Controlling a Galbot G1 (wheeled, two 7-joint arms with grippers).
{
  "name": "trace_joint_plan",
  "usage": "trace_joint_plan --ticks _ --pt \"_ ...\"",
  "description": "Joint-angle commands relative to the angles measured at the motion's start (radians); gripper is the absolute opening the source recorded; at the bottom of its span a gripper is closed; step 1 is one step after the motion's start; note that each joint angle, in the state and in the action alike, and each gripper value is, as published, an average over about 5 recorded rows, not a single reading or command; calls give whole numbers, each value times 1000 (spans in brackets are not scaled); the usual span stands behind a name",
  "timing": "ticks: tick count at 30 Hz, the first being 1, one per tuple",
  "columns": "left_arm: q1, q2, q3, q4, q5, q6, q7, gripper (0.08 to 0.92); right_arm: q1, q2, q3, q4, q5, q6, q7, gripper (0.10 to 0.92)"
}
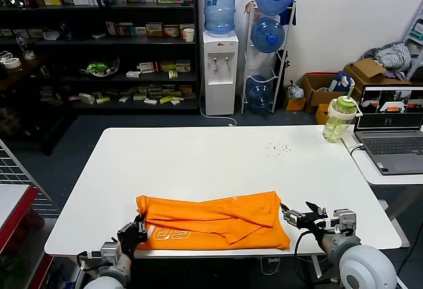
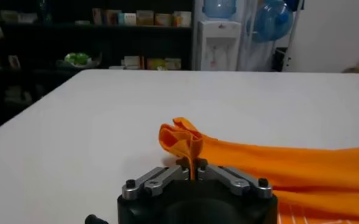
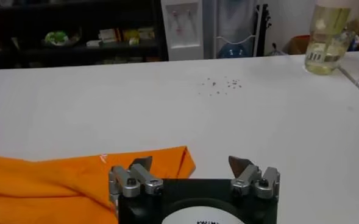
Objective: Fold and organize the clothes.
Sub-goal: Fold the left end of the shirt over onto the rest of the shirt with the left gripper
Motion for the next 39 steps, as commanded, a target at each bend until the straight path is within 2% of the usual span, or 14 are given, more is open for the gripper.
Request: trace_joint_plan --ticks 1,6,11,15,19,23,28,33,39 --pt "124 196 -224 -57 -82 7 3 131 58 8 -30 -15 -5 5 -3 823" --pt "224 307 -393 25 -111 -32 38 131 94 23 -68 -37 -22 13 -12 823" --pt "241 383 -473 169 -97 -82 62 131 120 35 -94 -48 -27 15 -15 823" --pt "240 407 -486 218 -55 -95 67 131 133 37 -99 -56 -31 17 -16 823" --pt "229 397 -473 218 27 -87 67 131 133 37 -97 -58 -40 18 -16 823" --pt "208 367 -437 159 30 -67 56 131 125 39 -90 -58 -47 17 -14 823" --pt "157 296 -321 -57 -180 25 -18 131 105 49 -75 -71 -64 14 -8 823" --pt "17 125 -125 -227 -400 141 -154 131 73 69 -45 -101 -91 12 -3 823" --pt "-119 -41 34 -237 -418 174 -229 131 10 102 0 -106 -119 11 -3 823"
